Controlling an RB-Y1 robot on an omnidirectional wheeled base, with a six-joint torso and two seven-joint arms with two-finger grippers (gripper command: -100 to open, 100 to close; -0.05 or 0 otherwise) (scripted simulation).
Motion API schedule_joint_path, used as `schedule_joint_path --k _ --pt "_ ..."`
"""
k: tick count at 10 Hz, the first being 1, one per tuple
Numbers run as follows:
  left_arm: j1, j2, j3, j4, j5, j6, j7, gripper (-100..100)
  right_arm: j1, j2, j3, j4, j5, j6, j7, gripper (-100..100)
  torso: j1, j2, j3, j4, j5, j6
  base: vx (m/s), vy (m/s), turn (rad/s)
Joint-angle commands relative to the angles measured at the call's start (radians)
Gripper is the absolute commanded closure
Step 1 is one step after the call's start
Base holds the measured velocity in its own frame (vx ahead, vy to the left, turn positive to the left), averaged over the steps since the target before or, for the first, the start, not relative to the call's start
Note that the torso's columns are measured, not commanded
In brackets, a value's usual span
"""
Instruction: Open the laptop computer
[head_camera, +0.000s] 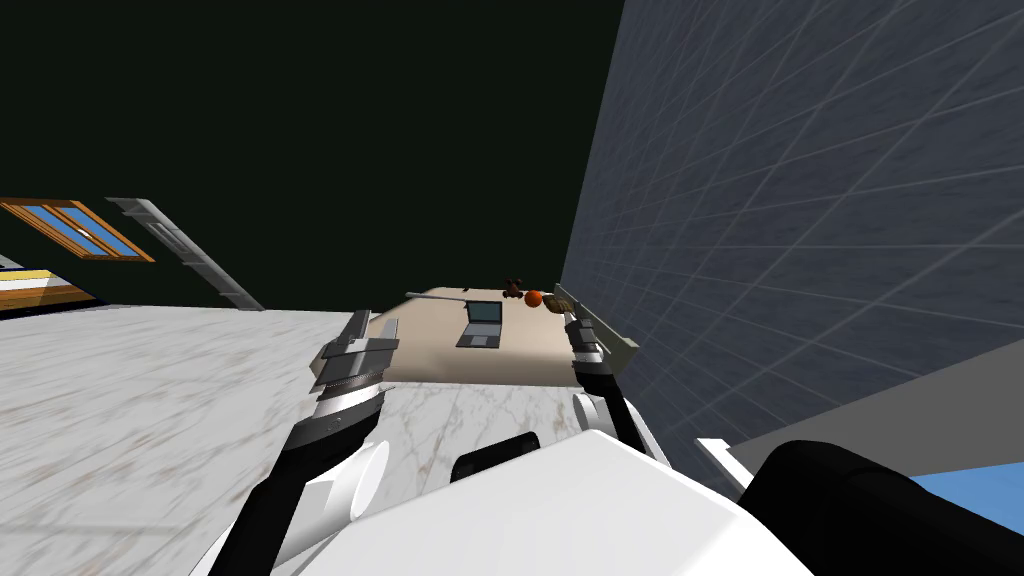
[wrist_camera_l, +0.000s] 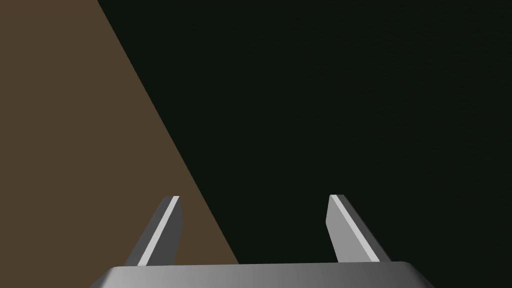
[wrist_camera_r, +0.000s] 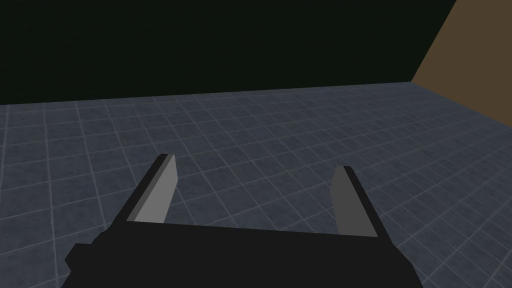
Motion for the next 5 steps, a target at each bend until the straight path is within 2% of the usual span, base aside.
schedule_joint_path --k 1,5 --pt "0.000 0.000 0.000 0.000 0.000 0.000 0.000 0 0.000 0.000 0.000 0.000 0.000 0.000 0.000 0 0.000 0.040 -0.082 0.041 0.000 0.000 0.000 0.000 0.000" --pt "0.000 0.000 0.000 0.000 0.000 0.000 0.000 0 0.000 0.000 0.000 0.000 0.000 0.000 0.000 0 0.000 0.322 -0.644 0.322 0.000 0.000 0.000 0.000 0.000"
